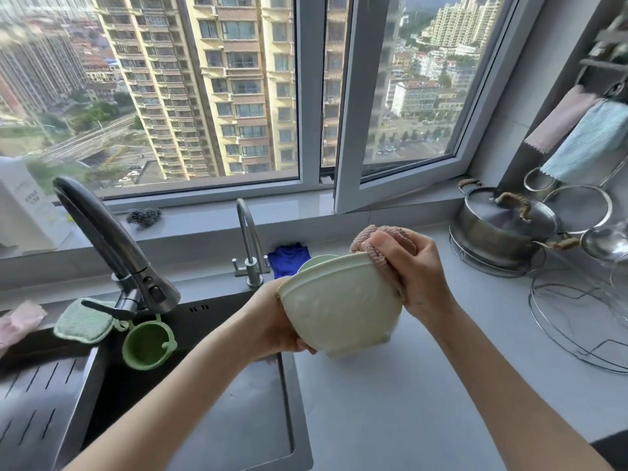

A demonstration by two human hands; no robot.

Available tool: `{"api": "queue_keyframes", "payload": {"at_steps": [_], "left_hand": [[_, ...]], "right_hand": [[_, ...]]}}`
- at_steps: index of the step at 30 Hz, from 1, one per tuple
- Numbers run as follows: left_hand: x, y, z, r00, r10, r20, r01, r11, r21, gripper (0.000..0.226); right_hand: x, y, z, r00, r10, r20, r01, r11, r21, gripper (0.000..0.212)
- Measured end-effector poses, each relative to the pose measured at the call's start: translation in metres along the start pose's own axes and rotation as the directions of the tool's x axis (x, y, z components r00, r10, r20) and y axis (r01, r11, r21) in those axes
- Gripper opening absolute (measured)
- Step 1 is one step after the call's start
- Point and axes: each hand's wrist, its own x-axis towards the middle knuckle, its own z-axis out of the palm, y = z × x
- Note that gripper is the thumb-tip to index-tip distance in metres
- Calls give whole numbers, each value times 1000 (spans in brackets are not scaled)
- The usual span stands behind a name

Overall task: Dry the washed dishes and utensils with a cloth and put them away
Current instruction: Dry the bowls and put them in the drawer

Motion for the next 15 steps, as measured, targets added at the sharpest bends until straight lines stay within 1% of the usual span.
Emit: {"api": "queue_keyframes", "payload": {"at_steps": [1, 3, 5, 6, 7, 8, 9, 10, 11, 12, 13, 15], "left_hand": [[1, 2, 6, 995, 60, -74, -56, 997, 47, 30], [1, 6, 16, 963, 191, -191, -158, 972, 173, 54], [0, 9, 29, 918, 331, -217, -248, 909, 335, 73], [-1, 10, 35, 885, 414, -212, -298, 855, 425, 80], [0, 11, 42, 832, 516, -204, -349, 773, 530, 87], [2, 12, 46, 757, 628, -182, -399, 664, 632, 89], [2, 15, 51, 662, 734, -154, -448, 552, 703, 84], [2, 17, 57, 586, 802, -117, -506, 475, 720, 75], [2, 21, 61, 559, 826, -65, -580, 446, 682, 63], [0, 26, 65, 588, 809, -5, -643, 470, 604, 52], [-1, 34, 68, 657, 751, 66, -656, 526, 541, 45], [-4, 53, 74, 802, 563, 200, -571, 624, 534, 33]], "right_hand": [[1, -3, -4, 1000, 4, -15, -4, 1000, 8, 41], [5, -8, -12, 999, 16, -46, -15, 1000, 15, 36], [9, -12, -21, 998, 24, -57, -23, 999, 30, 30], [11, -14, -25, 998, 31, -53, -28, 998, 49, 26], [13, -16, -29, 998, 43, -46, -40, 996, 74, 22], [14, -17, -33, 998, 59, -37, -55, 993, 102, 19], [16, -18, -37, 997, 79, -27, -75, 989, 128, 19], [17, -19, -40, 995, 103, -16, -99, 983, 152, 19], [19, -20, -42, 991, 132, -7, -129, 975, 180, 19], [21, -20, -45, 986, 164, 2, -161, 964, 210, 18], [23, -21, -49, 980, 199, 14, -197, 951, 238, 18], [28, -23, -56, 965, 257, 55, -262, 925, 276, 25]]}}
